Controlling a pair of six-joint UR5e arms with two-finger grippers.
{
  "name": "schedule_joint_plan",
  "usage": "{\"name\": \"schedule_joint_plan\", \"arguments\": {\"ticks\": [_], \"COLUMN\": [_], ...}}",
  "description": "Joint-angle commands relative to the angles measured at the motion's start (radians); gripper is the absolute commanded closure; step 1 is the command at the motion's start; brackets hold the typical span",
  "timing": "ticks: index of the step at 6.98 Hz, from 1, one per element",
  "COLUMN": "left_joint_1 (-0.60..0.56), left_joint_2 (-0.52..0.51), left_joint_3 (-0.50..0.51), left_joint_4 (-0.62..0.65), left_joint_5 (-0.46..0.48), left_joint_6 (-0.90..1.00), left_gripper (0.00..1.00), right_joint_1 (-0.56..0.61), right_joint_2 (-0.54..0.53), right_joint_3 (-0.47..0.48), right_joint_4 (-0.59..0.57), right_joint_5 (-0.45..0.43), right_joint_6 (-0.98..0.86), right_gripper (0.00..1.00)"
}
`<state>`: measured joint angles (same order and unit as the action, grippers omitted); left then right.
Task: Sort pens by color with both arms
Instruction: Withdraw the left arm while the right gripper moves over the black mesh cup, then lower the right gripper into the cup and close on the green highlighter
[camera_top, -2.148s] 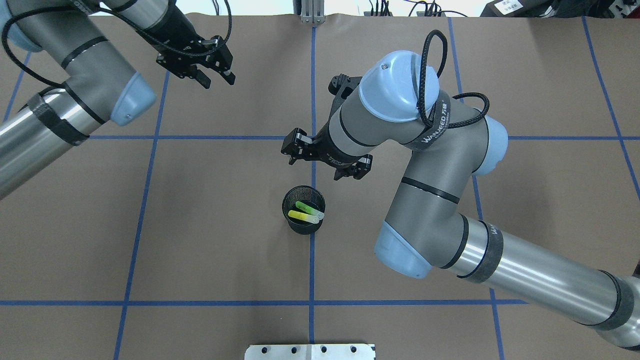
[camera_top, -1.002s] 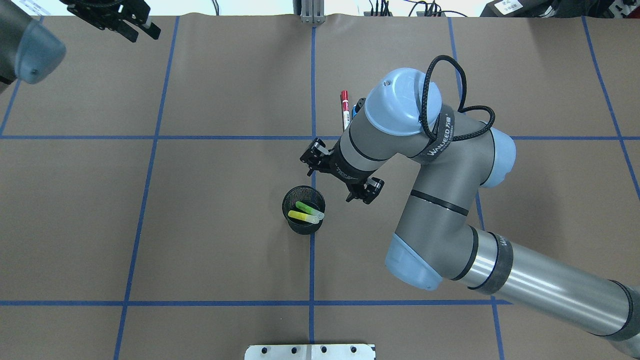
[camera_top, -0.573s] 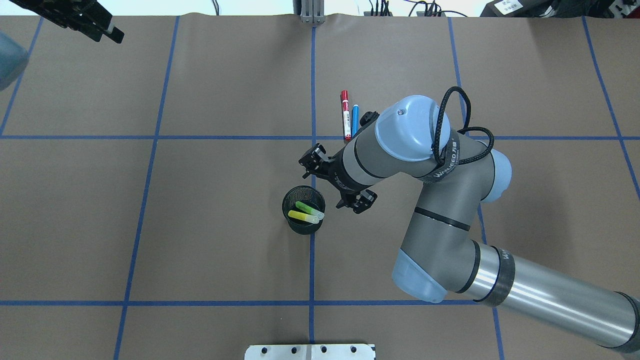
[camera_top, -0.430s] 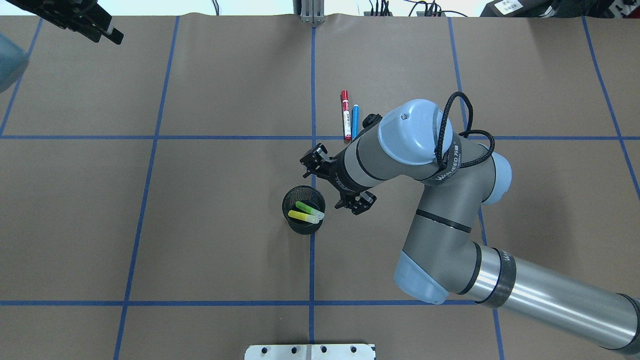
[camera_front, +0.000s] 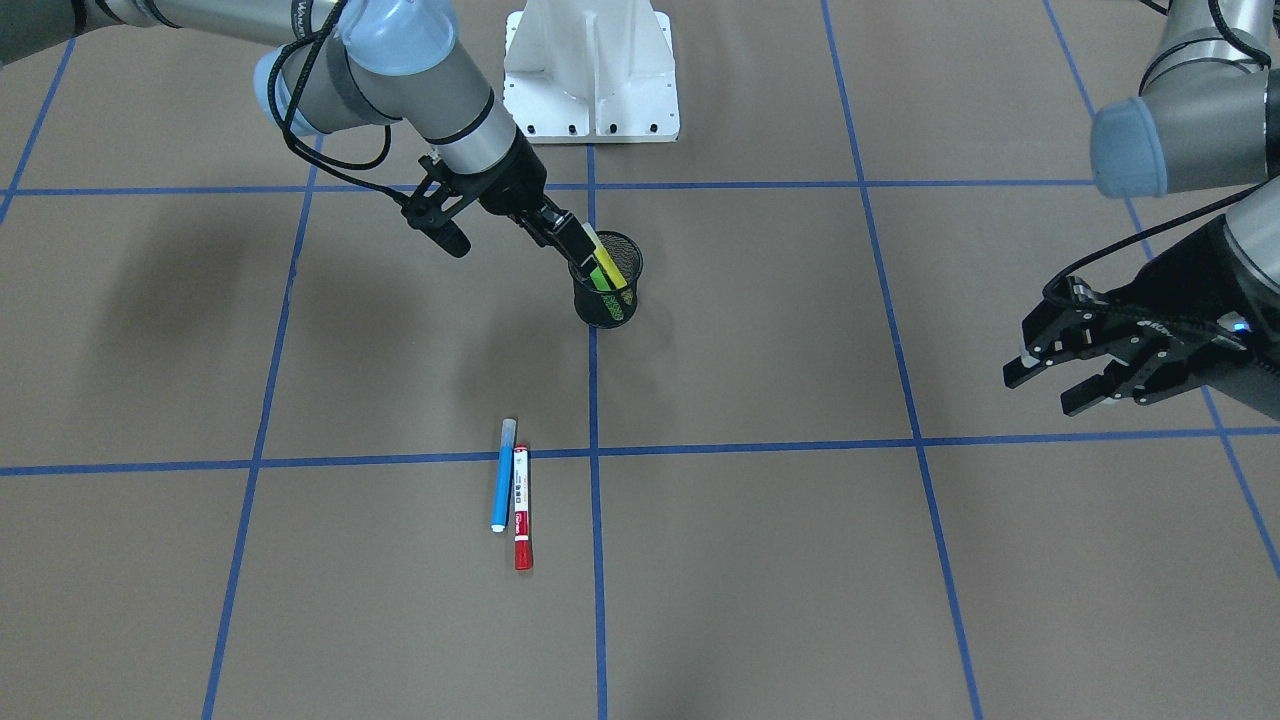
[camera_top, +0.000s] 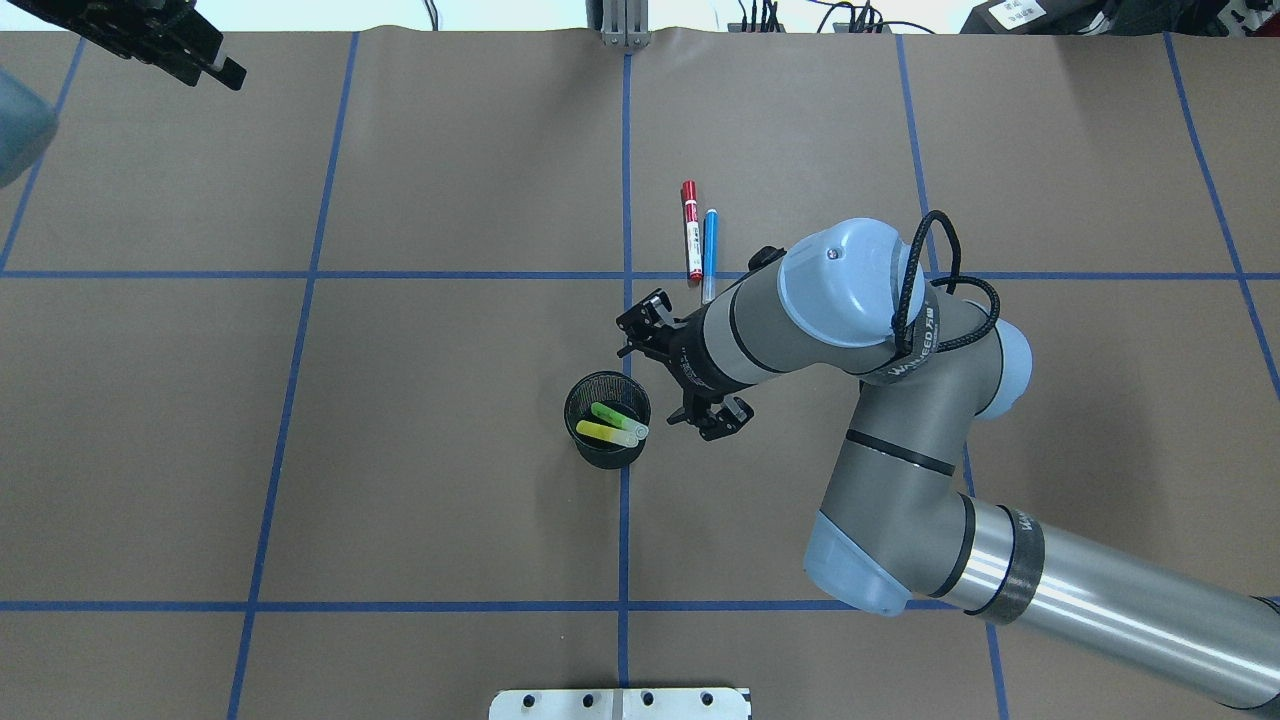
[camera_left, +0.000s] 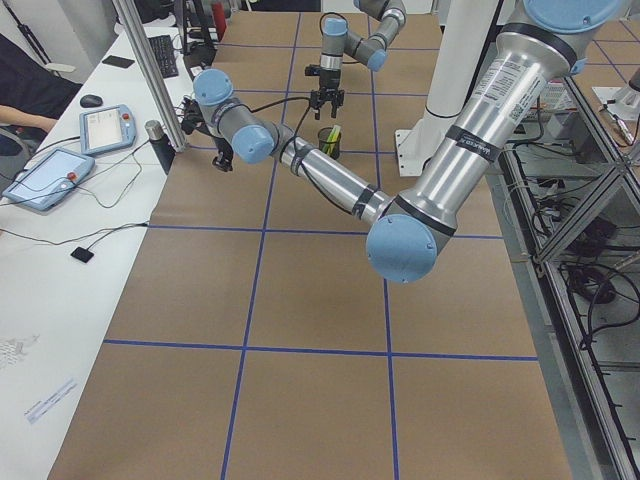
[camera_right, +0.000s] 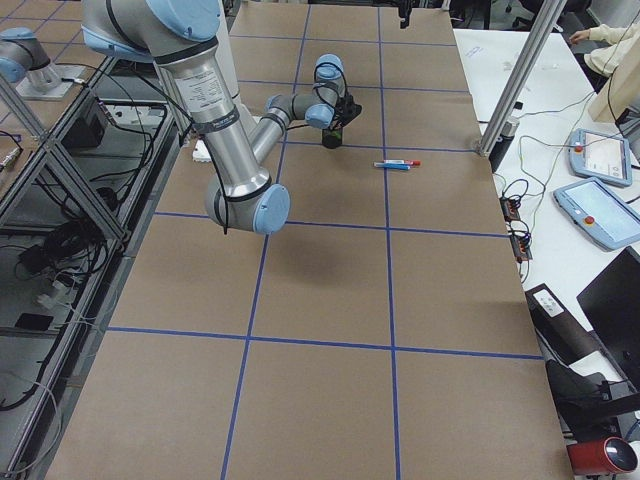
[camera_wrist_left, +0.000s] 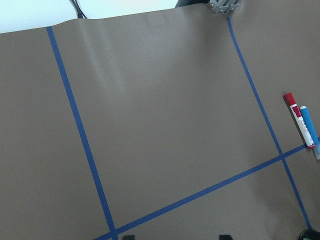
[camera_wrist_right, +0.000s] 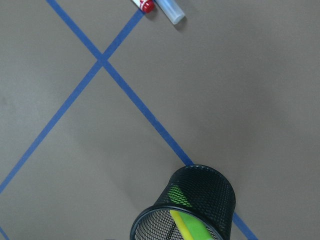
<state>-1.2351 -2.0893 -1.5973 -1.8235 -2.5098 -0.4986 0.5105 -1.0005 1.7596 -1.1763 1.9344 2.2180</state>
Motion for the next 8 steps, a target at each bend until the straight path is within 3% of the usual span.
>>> {"name": "schedule_joint_plan", "arguments": {"ticks": [1, 3, 8], "left_joint_1": [-0.001, 0.000, 0.006], "left_joint_2": [0.000, 0.000, 0.002], "left_joint_3": [-0.001, 0.000, 0.000], "left_joint_4": [0.001, 0.001, 0.000], "left_joint_5": [0.000, 0.002, 0.032], "left_joint_6": [0.000, 0.000, 0.000], "left_gripper": [0.35, 0.35, 0.35], "right_joint_1": [-0.036, -0.040, -0.052], "right_joint_2": [-0.004, -0.007, -0.027], "right_joint_3": [0.001, 0.023, 0.017], "right_joint_4": [0.003, 0.001, 0.003], "right_joint_5": [-0.038, -0.040, -0.043], "right_joint_6": [0.092, 0.161, 0.195], "right_gripper": [0.26, 0.26, 0.41]}}
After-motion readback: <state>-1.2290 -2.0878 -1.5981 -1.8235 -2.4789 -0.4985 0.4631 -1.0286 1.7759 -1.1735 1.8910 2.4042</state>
